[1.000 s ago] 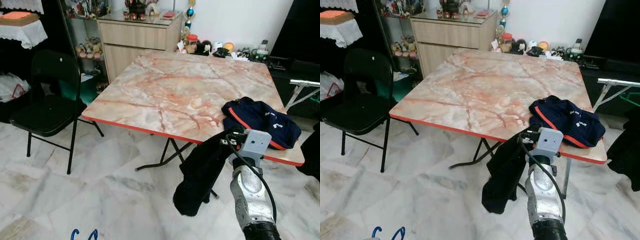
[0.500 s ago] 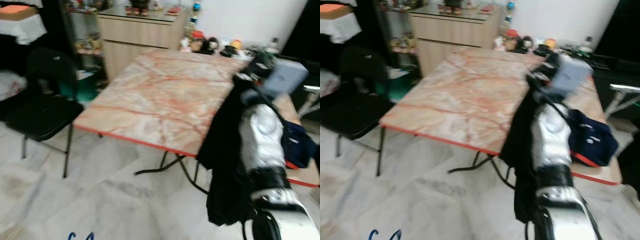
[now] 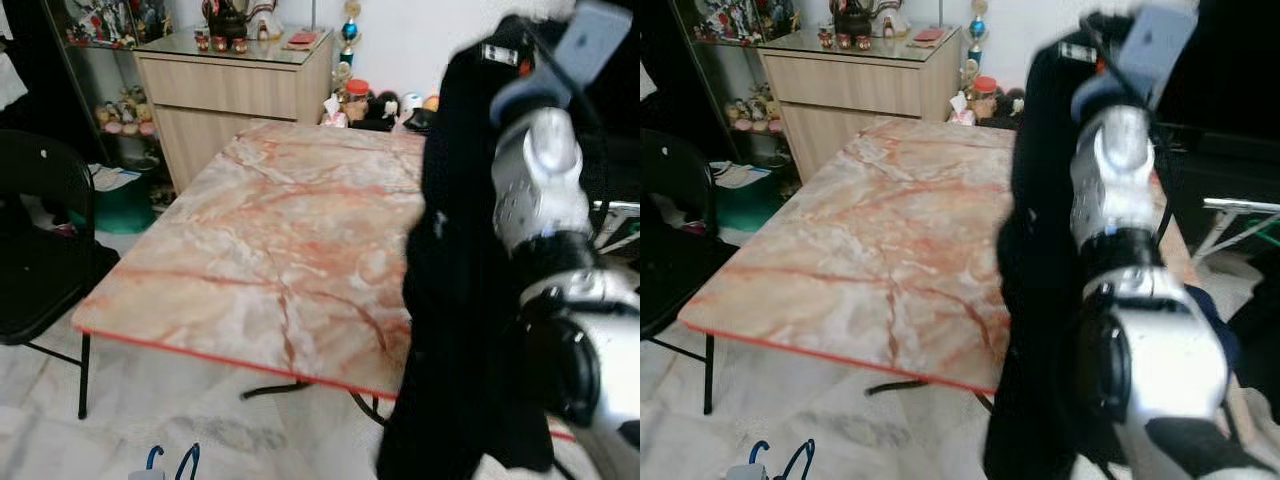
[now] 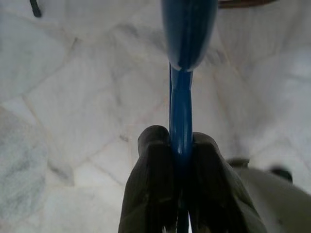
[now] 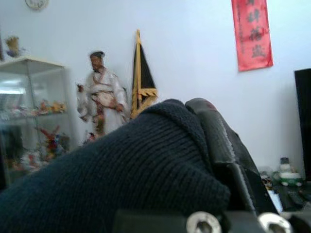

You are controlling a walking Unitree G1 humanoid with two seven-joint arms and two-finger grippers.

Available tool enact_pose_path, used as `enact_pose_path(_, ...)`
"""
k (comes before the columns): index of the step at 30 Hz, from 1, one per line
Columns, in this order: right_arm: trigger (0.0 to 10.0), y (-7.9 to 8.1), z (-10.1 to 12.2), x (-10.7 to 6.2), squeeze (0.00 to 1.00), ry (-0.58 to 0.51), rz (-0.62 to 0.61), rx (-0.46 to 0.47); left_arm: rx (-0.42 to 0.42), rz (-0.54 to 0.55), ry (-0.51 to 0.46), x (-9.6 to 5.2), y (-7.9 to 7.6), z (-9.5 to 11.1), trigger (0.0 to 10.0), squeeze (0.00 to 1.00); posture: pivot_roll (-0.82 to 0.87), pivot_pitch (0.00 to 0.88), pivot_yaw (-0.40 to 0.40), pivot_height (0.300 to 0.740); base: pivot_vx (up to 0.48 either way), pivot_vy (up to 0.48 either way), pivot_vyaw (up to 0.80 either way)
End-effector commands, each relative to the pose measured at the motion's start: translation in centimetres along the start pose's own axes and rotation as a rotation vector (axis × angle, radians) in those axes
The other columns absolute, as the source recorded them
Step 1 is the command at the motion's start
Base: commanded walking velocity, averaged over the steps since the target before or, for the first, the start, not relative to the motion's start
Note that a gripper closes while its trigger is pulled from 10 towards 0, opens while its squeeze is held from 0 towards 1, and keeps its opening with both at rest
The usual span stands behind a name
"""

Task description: Hang hanger

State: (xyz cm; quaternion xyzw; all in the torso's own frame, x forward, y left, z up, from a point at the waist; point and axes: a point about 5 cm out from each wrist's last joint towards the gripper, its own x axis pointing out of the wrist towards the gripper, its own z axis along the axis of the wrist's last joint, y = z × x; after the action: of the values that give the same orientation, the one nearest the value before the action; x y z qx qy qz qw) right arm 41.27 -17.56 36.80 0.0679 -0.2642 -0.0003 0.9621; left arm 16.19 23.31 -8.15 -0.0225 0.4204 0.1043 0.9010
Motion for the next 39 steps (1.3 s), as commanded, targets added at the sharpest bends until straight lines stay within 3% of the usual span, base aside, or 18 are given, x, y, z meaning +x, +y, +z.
enact_pose_path(1, 10.0, -1.3, -1.0, -0.3, 0.00, 0.068, -0.058, -0.003, -0.002, -0.018, 0.004, 0.0, -0.8, -0.2, 10.0, 0.00, -0.01, 0.000, -0.016, 0.740, 0.480, 0.000, 0.00)
enact_pose_path(6, 10.0, -1.1, -5.3, -2.2, 0.00, 0.204, -0.054, -0.019, -0.002, -0.032, 0.021, 0.0, -1.2, -0.6, 10.0, 0.00, 0.00, 0.017, -0.013, 0.740, 0.159, 0.000, 0.00)
enact_pose_path(7, 10.0, -1.5, -7.5, -3.7, 0.00, 0.269, -0.069, -0.022, -0.009, -0.035, 0.021, -0.1, -1.2, -0.7, 10.0, 0.00, -0.01, 0.024, -0.011, 0.740, 0.000, 0.000, 0.00)
enact_pose_path(10, 10.0, -1.9, -9.5, -5.4, 0.00, 0.329, -0.085, -0.004, -0.016, -0.039, 0.028, -0.2, -1.1, -1.0, 10.0, 0.00, -0.01, 0.031, -0.009, 0.740, 0.000, 0.000, 0.00)
enact_pose_path(11, 10.0, -2.4, -11.4, -7.7, 0.00, 0.387, -0.091, -0.014, -0.003, -0.038, 0.034, -0.3, -1.0, -1.2, 10.0, 0.00, -0.01, 0.040, -0.009, 0.740, 0.000, 0.000, 0.00)
enact_pose_path(13, 10.0, -3.0, -12.3, -9.8, 0.00, 0.420, -0.109, -0.010, -0.002, -0.036, 0.034, -0.3, -0.8, -1.4, 10.0, 0.00, -0.01, 0.046, -0.009, 0.740, 0.000, 0.000, 0.00)
enact_pose_path(16, 10.0, -3.5, -12.4, -11.3, 0.03, 0.436, -0.130, -0.015, -0.005, -0.034, 0.036, -0.4, -0.7, -1.5, 10.0, 0.00, -0.01, 0.050, -0.009, 0.740, 0.000, 0.000, 0.00)
enact_pose_path(17, 10.0, -4.0, -12.3, -12.8, 1.00, 0.449, -0.147, -0.043, -0.003, -0.034, 0.038, -0.4, -0.6, -1.6, 10.0, 0.00, -0.01, 0.054, -0.008, 0.740, 0.000, 0.000, 0.00)
enact_pose_path(26, 10.0, -5.1, -10.8, -18.9, 1.00, 0.495, -0.236, -0.177, 0.002, -0.042, 0.040, -0.5, -0.4, -1.6, 10.0, 0.00, -0.01, 0.052, -0.018, 0.740, 0.000, 0.000, 0.00)
enact_pose_path(27, 10.0, -5.0, -10.9, -20.5, 1.00, 0.540, -0.232, -0.183, 0.003, -0.042, 0.042, -0.5, -0.5, -1.7, 10.0, 0.00, -0.01, 0.052, -0.020, 0.740, 0.000, 0.000, 0.00)
enact_pose_path(32, 10.0, -4.4, -10.7, -23.9, 1.00, 0.680, -0.229, -0.153, 0.014, -0.048, 0.052, -0.5, -0.6, -1.8, 10.0, 0.00, -0.01, 0.054, -0.020, 0.740, 0.000, 0.000, 0.00)
enact_pose_path(36, 10.0, -4.8, -10.7, -25.0, 1.00, 0.731, -0.300, -0.123, 0.018, -0.053, 0.054, -0.5, -0.8, -1.8, 10.0, 0.00, -0.02, 0.053, -0.019, 0.740, 0.000, 0.000, 0.00)
enact_pose_path(39, 10.0, -5.1, -11.0, -24.8, 1.00, 0.763, -0.316, -0.097, 0.018, -0.058, 0.055, -0.4, -0.9, -1.8, 10.0, 0.00, -0.02, 0.050, -0.018, 0.740, 0.000, 0.000, 0.00)
